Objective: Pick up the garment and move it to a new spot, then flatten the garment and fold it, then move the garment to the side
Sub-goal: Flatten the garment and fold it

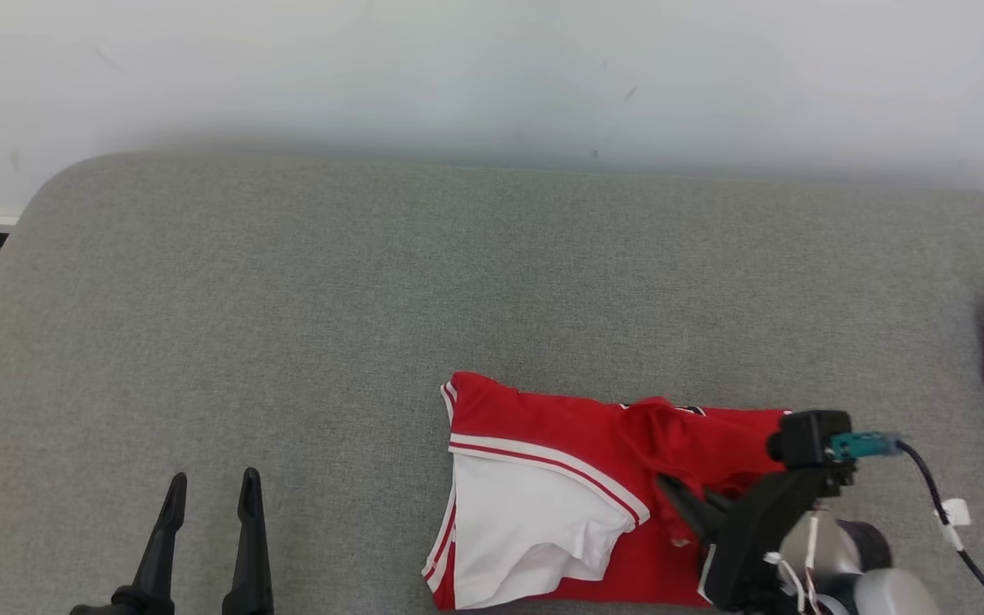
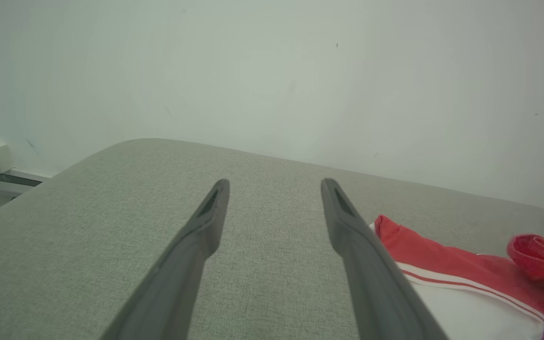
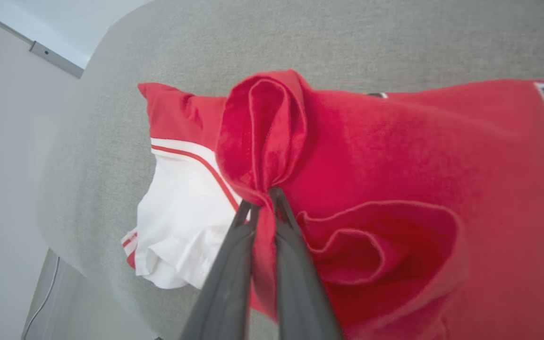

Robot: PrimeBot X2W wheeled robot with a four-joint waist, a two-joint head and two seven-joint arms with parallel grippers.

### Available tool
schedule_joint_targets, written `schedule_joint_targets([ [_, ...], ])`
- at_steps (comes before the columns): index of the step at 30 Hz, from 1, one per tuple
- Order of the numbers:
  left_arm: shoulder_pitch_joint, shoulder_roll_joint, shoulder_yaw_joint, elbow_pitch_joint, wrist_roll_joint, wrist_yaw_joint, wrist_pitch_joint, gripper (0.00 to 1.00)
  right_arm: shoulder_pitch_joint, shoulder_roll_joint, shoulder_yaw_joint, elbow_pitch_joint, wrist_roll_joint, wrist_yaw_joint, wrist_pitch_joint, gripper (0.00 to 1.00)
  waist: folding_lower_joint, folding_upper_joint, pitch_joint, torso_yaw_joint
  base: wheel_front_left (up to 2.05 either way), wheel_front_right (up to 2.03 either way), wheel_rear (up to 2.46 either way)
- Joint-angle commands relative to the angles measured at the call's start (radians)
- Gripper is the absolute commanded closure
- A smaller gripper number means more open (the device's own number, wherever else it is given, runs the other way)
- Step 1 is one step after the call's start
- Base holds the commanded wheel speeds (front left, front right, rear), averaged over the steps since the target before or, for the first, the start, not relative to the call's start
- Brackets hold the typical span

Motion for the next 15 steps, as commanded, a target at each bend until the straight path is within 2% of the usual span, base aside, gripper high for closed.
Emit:
schedule_joint_targets([
  [1,-0.011,-0.003,-0.002,0.004,-0.006,-0.001,-0.003,0.00,-0.028,-0.002,0.031,0.027,0.030,-0.002,-0.024,1.00,0.0000,-0.0001,0.002,0.005,0.00,0.00,0.00],
  [15,-0.032,-0.003,-0.020,0.019,-0.007,0.000,-0.003,0.00,-0.256,-0.002,0.280,0.323,0.191,-0.002,-0.211,1.00,0.0000,-0.0001,0.014,0.046,0.00,0.00,0.00],
])
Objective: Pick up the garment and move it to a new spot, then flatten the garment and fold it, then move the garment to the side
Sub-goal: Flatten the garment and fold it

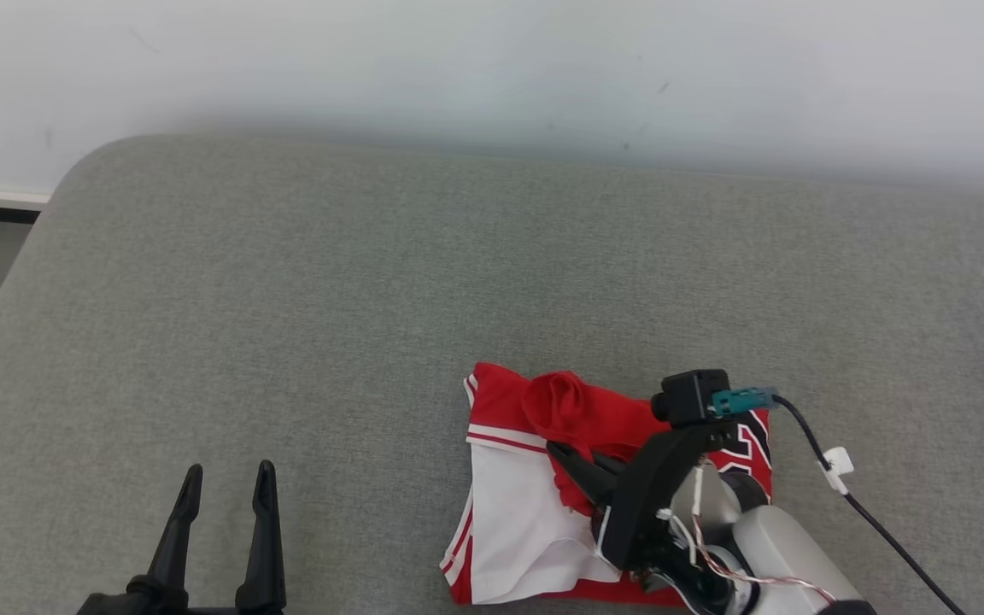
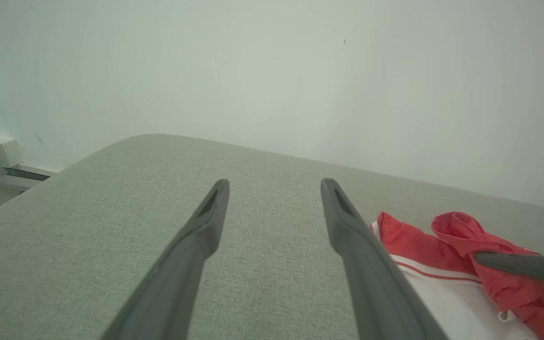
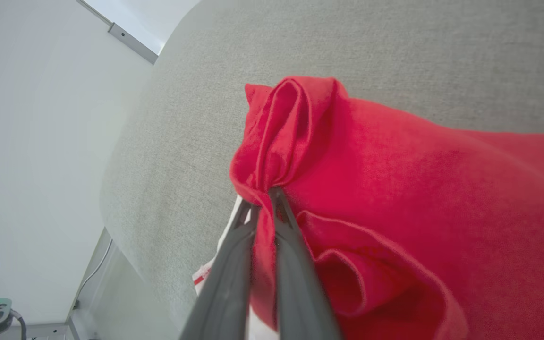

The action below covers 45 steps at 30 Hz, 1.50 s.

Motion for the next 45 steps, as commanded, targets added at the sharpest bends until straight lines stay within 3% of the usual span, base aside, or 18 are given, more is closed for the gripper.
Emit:
schedule_joint_targets([
  [1,-0.009,-0.003,0.000,0.002,-0.006,0.001,-0.003,0.00,-0.019,-0.001,0.010,0.014,0.012,-0.002,-0.013,1.00,-0.0001,0.0000,0.001,0.010,0.00,0.00,0.00],
  [10,-0.010,-0.006,-0.005,0.013,-0.011,0.001,-0.003,0.00,-0.134,-0.001,0.130,0.193,0.105,-0.002,-0.094,1.00,-0.0001,0.0000,0.001,0.037,0.00,0.00,0.00],
  [11,-0.011,-0.006,-0.006,0.013,-0.011,0.001,-0.003,0.00,-0.145,0.000,0.146,0.204,0.120,-0.002,-0.103,0.62,-0.0001,0.0000,0.001,0.039,0.00,0.00,0.00],
  [13,-0.013,-0.006,-0.005,0.016,-0.012,0.001,-0.003,0.00,-0.162,-0.001,0.172,0.217,0.167,-0.002,-0.126,0.00,-0.0001,0.0000,0.002,0.041,0.00,0.00,0.00],
  [19,-0.007,-0.006,0.006,0.020,-0.011,0.001,-0.003,0.00,-0.212,-0.001,0.233,0.235,0.296,-0.002,-0.200,0.00,-0.0001,0.0000,-0.009,0.027,0.00,0.00,0.00],
  [23,0.006,-0.001,0.003,0.019,-0.011,0.001,-0.003,0.00,-0.234,-0.001,0.216,0.210,0.346,-0.002,-0.258,0.00,-0.0001,0.0000,-0.027,0.013,0.00,0.00,0.00],
  [25,0.016,0.001,0.006,0.017,-0.011,0.001,-0.003,0.00,-0.236,-0.002,0.179,0.216,0.309,-0.002,-0.296,0.00,-0.0001,0.0000,-0.037,0.004,0.00,0.00,0.00],
  [29,0.035,0.002,0.012,0.009,-0.011,0.001,-0.003,0.00,-0.207,-0.021,0.038,0.247,0.117,-0.002,-0.338,0.00,-0.0001,0.0000,-0.054,-0.011,0.00,0.00,0.00],
  [36,0.044,0.002,0.010,0.004,-0.015,0.001,-0.003,0.00,-0.054,-0.016,-0.231,0.157,-0.159,-0.002,-0.225,0.00,-0.0001,0.0000,-0.060,-0.032,0.00,0.00,0.00],
  [37,0.042,0.001,0.007,0.005,-0.015,0.001,-0.003,0.00,-0.029,-0.010,-0.252,0.133,-0.174,-0.002,-0.194,0.10,-0.0001,0.0000,-0.059,-0.034,0.00,0.00,0.00],
  [38,0.038,0.001,0.006,0.007,-0.016,0.001,-0.003,0.00,-0.009,-0.005,-0.265,0.109,-0.192,-0.002,-0.167,0.58,-0.0001,0.0000,-0.057,-0.035,0.00,0.00,0.00],
  [39,0.034,0.001,0.004,0.008,-0.017,0.001,-0.003,0.00,0.009,-0.002,-0.274,0.085,-0.209,-0.002,-0.146,0.94,-0.0001,0.0000,-0.056,-0.036,0.00,0.00,0.00],
  [40,0.029,0.001,0.002,0.010,-0.017,0.001,-0.003,0.00,0.026,-0.001,-0.271,0.061,-0.239,-0.002,-0.126,1.00,-0.0001,0.0000,-0.054,-0.037,0.00,0.00,0.00],
  [45,0.012,0.004,-0.006,0.016,-0.019,0.001,-0.003,0.00,0.084,0.001,-0.207,-0.010,-0.300,-0.002,-0.052,1.00,-0.0001,0.0000,-0.047,-0.034,0.00,0.00,0.00],
])
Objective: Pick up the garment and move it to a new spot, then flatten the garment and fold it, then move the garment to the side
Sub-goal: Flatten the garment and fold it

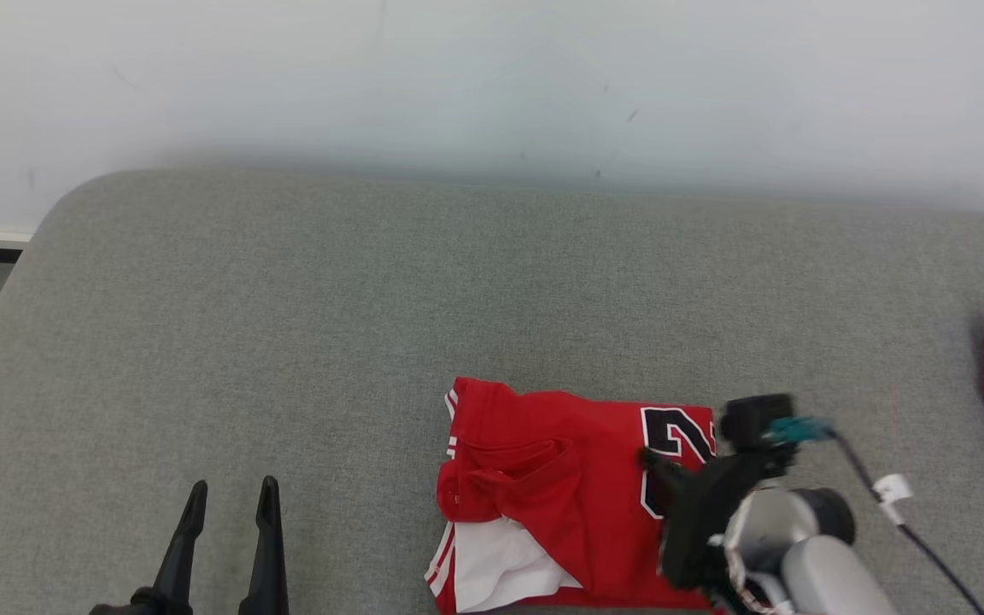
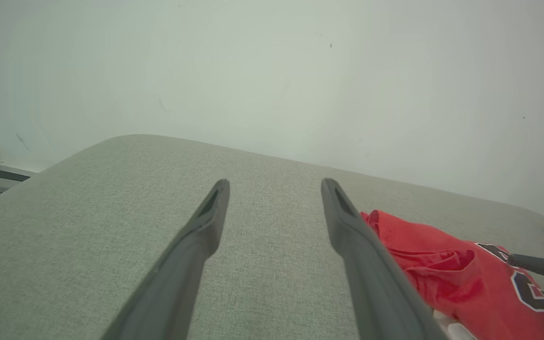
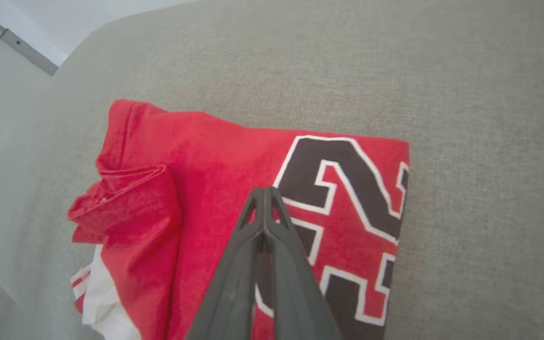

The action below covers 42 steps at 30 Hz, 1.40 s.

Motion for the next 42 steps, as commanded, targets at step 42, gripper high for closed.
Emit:
schedule_joint_targets([
  [42,-0.011,-0.004,0.023,-0.001,0.004,0.001,-0.003,0.00,0.070,0.003,0.420,-0.227,-0.013,-0.002,0.109,1.00,0.0000,-0.0001,0.010,0.017,0.00,0.00,0.00],
])
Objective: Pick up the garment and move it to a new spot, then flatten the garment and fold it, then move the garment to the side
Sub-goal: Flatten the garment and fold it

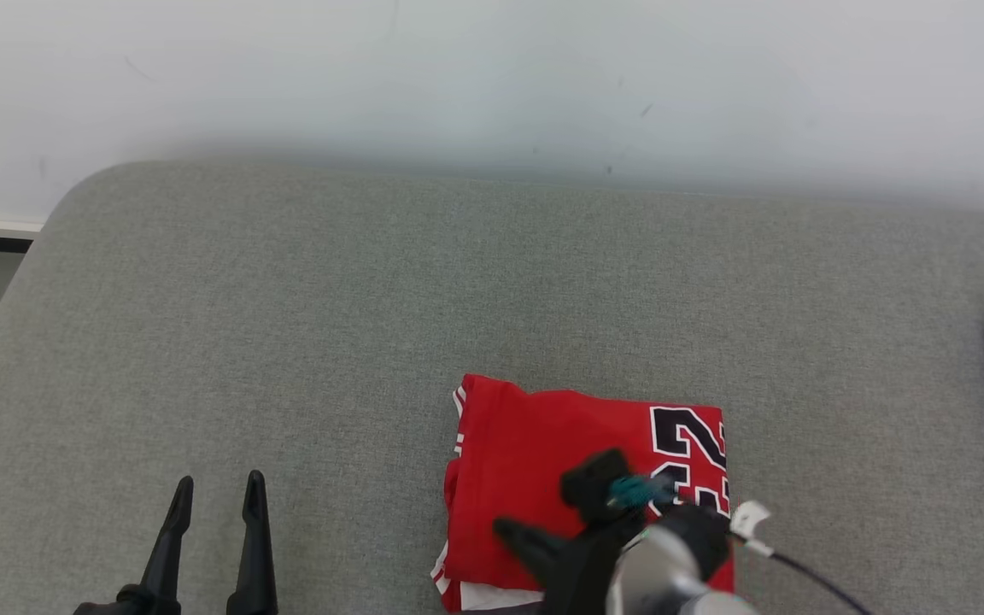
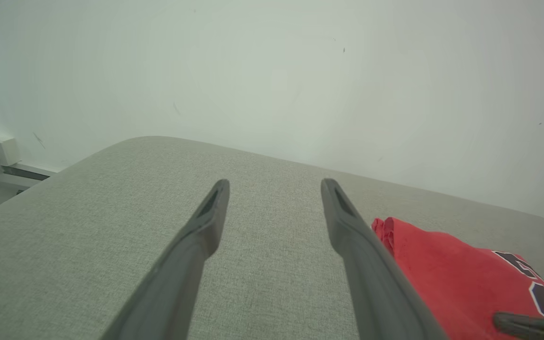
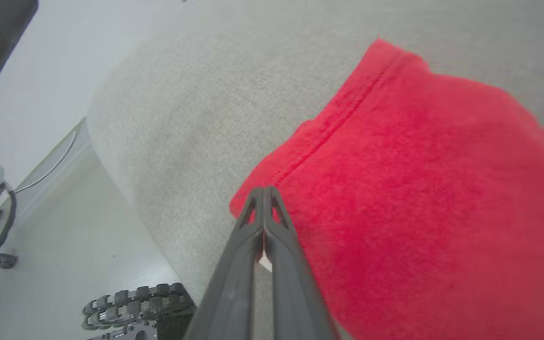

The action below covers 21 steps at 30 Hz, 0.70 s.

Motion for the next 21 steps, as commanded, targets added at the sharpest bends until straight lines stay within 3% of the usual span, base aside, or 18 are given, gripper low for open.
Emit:
schedule_joint_targets([
  [1,0.006,-0.003,0.003,-0.004,0.008,0.001,-0.003,0.00,-0.003,-0.002,-0.020,-0.008,-0.018,-0.002,-0.008,1.00,0.0000,0.0000,-0.001,0.000,0.00,0.00,0.00],
  [4,0.010,-0.004,0.004,-0.007,0.007,0.001,-0.003,0.00,-0.008,-0.001,-0.082,-0.006,-0.084,-0.002,-0.019,1.00,0.0000,0.0000,0.001,-0.002,0.00,0.00,0.00],
  [8,0.002,-0.005,-0.001,-0.007,0.006,0.001,-0.003,0.00,-0.030,-0.001,-0.084,0.064,-0.141,-0.002,-0.059,1.00,0.0000,0.0000,0.006,0.000,0.00,0.00,0.00],
  [15,-0.021,-0.006,-0.024,0.008,0.000,0.001,-0.003,0.00,-0.064,-0.001,0.050,0.224,-0.105,-0.002,-0.137,1.00,0.0000,0.0000,0.011,0.036,0.00,0.00,0.00],
  [21,-0.002,-0.005,-0.017,0.013,-0.003,0.001,-0.003,0.00,-0.062,-0.001,0.142,0.253,0.001,-0.002,-0.144,1.00,0.0000,0.0000,-0.001,0.047,0.00,0.00,0.00],
])
